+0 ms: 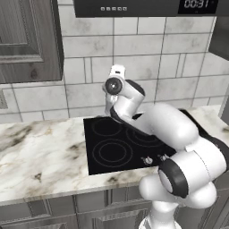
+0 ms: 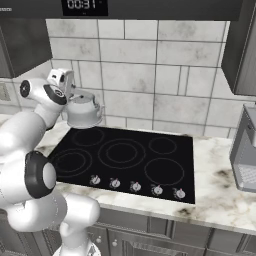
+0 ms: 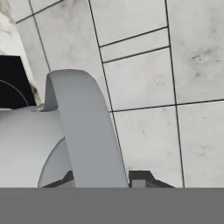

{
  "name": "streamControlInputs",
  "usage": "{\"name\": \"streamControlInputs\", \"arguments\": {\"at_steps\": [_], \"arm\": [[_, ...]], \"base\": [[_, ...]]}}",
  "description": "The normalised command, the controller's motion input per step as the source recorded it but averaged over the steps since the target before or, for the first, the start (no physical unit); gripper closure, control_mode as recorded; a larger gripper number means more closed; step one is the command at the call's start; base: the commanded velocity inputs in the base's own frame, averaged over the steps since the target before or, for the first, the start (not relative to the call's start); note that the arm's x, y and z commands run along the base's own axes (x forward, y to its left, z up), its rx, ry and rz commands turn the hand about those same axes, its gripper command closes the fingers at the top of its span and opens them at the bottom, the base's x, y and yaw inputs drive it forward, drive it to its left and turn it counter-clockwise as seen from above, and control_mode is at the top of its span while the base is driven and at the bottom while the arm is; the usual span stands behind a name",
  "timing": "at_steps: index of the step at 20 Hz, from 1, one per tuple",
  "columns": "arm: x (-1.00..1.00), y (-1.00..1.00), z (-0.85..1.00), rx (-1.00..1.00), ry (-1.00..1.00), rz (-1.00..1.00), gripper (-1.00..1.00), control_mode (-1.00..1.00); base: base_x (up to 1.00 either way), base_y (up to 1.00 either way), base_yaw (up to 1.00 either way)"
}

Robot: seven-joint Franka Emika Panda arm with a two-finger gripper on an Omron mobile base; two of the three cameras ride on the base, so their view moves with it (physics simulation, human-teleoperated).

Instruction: The kettle is done boiling. Turn off the stove, then wait for 300 timesteps before moving the kettle to the dining table.

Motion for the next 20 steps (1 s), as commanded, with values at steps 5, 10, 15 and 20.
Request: {"name": "streamControlInputs", "arguments": {"at_steps": [5, 10, 15, 20], "arm": [[-0.27, -0.25, 0.26, -0.04, 0.00, -0.12, 1.00, -1.00], [-0.09, -0.08, 0.08, -0.01, 0.00, -0.05, 1.00, -1.00], [0.00, 0.00, 0.00, 0.00, 0.00, 0.00, 1.00, -1.00], [0.00, 0.00, 0.00, 0.00, 0.00, 0.00, 1.00, 1.00]], "base": [[0.00, 0.00, 0.00], [0.00, 0.00, 0.00], [0.00, 0.00, 0.00], [-0.16, -0.12, -0.05]]}}
